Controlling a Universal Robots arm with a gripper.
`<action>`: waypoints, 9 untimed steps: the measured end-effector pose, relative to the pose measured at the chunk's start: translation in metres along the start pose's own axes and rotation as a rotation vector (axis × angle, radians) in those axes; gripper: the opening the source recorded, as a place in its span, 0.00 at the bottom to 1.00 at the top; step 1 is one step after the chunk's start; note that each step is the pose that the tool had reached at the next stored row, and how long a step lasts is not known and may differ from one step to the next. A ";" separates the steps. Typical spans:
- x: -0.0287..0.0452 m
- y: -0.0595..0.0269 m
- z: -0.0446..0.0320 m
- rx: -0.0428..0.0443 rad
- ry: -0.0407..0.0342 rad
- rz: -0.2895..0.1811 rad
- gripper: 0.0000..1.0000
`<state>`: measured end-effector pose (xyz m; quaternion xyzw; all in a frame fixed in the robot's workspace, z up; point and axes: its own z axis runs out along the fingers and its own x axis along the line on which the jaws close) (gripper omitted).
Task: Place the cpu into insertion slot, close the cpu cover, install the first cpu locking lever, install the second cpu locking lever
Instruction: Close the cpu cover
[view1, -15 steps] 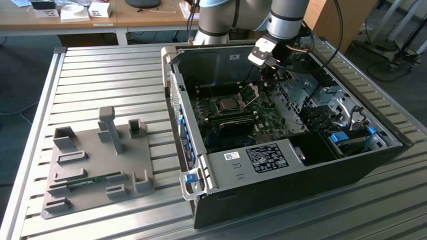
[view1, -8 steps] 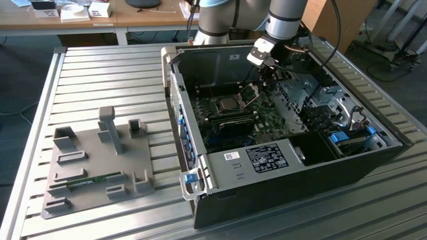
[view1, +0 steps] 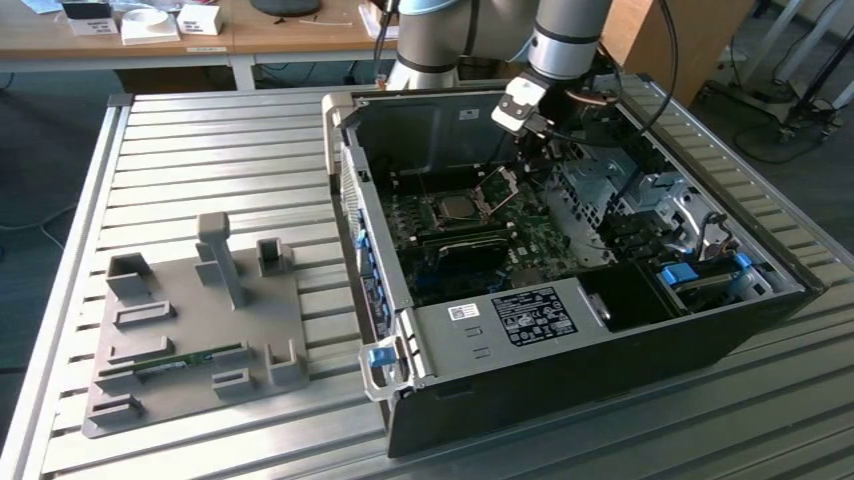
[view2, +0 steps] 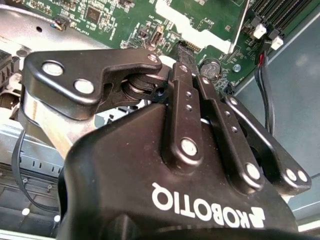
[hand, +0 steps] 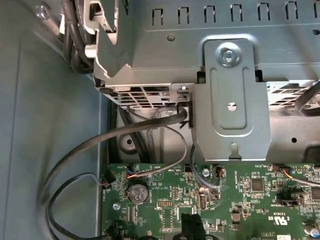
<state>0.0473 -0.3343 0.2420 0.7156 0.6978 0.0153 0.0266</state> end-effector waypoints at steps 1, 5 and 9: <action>0.0000 -0.0011 0.0000 -0.0001 0.0000 0.000 0.11; -0.0002 -0.0077 -0.0003 -0.0011 0.0000 0.000 0.11; -0.0004 -0.0173 -0.0008 -0.0021 0.0001 0.000 0.11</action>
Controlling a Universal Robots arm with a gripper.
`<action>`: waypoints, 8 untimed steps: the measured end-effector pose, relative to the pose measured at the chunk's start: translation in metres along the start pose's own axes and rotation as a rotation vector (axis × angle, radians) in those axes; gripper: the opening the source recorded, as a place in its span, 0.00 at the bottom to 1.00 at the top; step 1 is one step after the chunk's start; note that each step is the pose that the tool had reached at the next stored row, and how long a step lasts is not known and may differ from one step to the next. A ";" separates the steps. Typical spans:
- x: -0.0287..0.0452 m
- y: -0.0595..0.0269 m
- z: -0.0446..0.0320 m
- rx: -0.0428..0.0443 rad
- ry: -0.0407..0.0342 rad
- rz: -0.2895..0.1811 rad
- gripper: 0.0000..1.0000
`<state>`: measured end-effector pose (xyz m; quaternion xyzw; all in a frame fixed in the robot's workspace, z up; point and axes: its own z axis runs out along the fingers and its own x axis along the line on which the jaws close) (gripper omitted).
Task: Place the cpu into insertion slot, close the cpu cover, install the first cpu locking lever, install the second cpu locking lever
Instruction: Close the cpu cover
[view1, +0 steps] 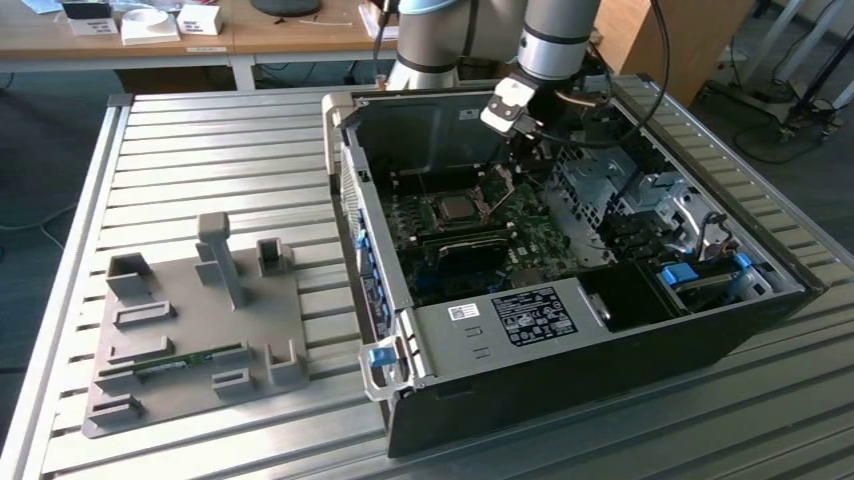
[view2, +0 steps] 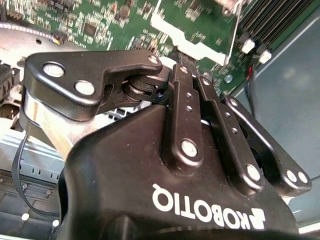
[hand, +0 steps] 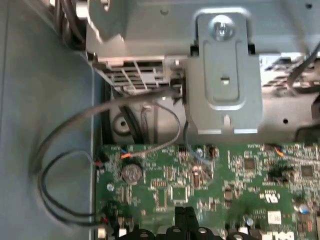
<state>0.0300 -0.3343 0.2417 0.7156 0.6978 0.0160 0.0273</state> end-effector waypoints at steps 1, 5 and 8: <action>-0.0001 -0.0035 -0.0002 -0.0005 0.0000 0.000 0.11; -0.0005 -0.0193 -0.0011 -0.0040 0.0002 0.000 0.11; -0.0008 -0.0324 -0.0019 -0.0071 0.0004 0.000 0.11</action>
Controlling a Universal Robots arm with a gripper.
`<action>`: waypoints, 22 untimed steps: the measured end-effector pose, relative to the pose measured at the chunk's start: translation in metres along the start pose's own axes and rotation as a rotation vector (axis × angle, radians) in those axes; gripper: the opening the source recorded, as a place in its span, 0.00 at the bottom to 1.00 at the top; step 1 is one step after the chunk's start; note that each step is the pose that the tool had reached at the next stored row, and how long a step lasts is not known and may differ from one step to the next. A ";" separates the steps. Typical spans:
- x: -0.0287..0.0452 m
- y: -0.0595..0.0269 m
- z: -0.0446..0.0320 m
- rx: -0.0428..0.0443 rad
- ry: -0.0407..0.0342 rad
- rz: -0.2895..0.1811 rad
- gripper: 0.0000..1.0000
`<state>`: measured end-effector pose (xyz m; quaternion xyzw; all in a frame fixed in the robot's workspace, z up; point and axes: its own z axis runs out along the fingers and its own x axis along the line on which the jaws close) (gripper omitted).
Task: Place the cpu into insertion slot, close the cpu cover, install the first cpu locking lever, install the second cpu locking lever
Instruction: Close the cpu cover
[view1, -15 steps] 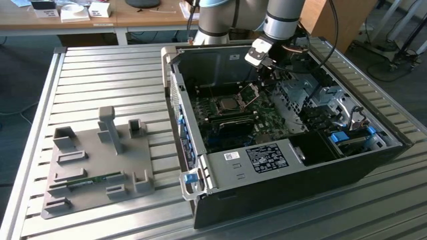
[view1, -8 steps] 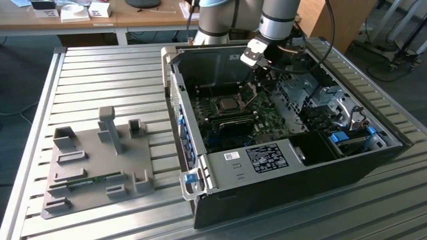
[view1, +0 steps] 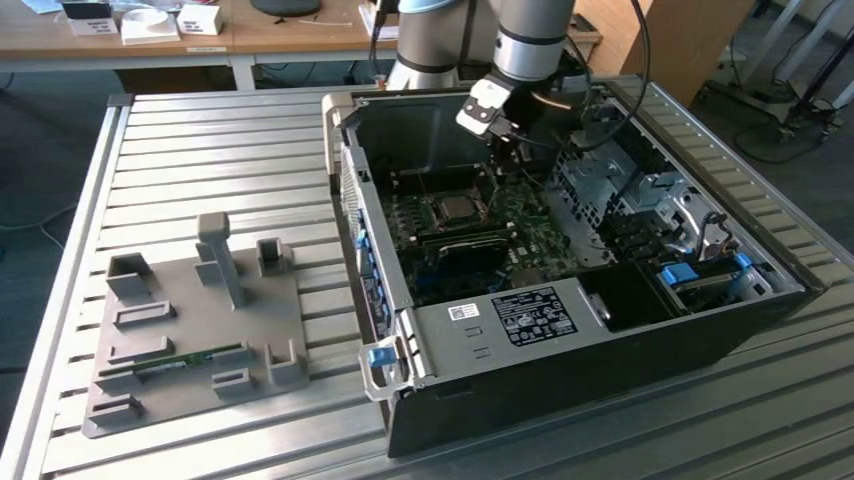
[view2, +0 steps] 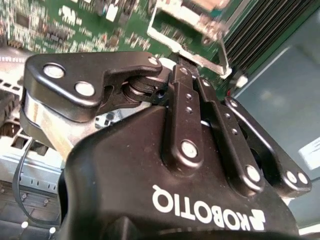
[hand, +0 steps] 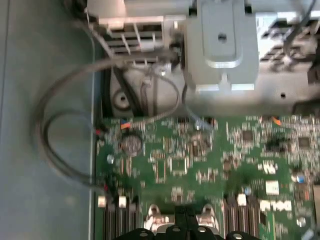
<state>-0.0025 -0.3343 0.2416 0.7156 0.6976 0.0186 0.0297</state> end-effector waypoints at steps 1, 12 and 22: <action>-0.0001 -0.0035 -0.0003 -0.0008 -0.0002 0.000 0.11; -0.0003 -0.0120 -0.0006 0.0107 -0.0003 0.000 0.11; -0.0003 -0.0125 -0.0001 0.0515 -0.0019 -0.001 0.11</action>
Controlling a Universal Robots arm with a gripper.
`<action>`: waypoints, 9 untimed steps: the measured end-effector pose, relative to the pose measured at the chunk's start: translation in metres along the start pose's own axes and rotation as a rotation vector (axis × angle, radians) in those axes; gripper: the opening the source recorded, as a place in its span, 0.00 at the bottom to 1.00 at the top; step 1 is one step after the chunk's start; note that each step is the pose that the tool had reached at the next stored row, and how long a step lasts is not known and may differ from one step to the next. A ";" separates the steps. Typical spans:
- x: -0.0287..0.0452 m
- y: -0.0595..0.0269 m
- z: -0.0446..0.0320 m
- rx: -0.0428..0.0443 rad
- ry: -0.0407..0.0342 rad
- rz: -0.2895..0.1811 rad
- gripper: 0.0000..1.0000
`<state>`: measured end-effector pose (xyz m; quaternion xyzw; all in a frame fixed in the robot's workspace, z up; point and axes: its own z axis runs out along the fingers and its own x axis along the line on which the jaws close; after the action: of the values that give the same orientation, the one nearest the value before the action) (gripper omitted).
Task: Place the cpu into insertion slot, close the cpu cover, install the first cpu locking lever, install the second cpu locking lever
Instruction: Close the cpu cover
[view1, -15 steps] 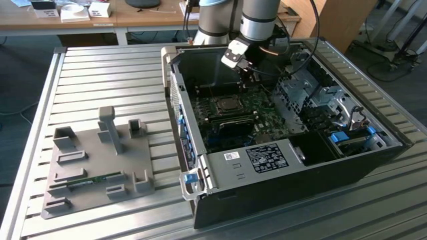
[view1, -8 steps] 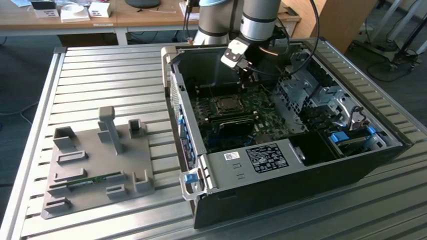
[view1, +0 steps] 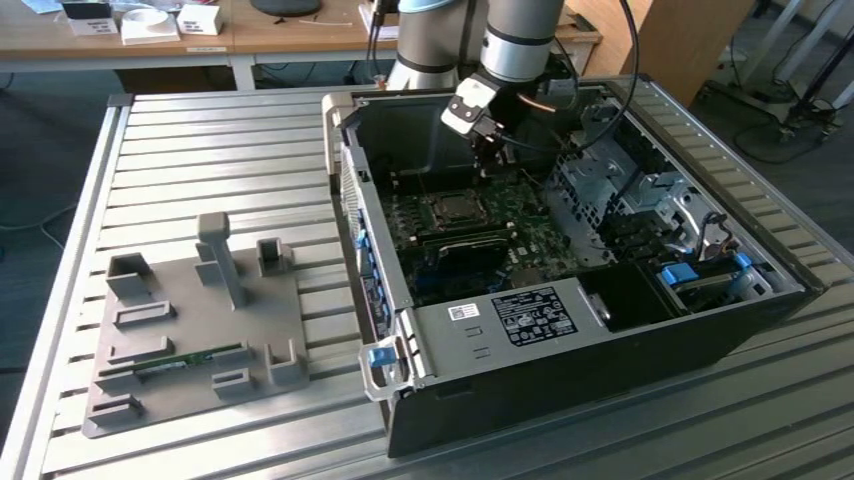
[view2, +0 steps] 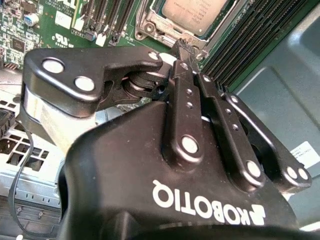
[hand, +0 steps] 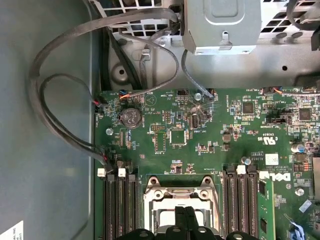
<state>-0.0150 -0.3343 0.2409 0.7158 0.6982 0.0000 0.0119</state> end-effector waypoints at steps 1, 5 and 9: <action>0.0000 -0.0009 0.0001 -0.0001 0.0001 0.000 0.11; -0.0002 -0.0080 0.0002 -0.0001 0.0001 -0.002 0.11; -0.0004 -0.0160 0.0003 -0.0001 0.0001 -0.002 0.11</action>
<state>-0.0309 -0.3343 0.2403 0.7150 0.6990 0.0000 0.0119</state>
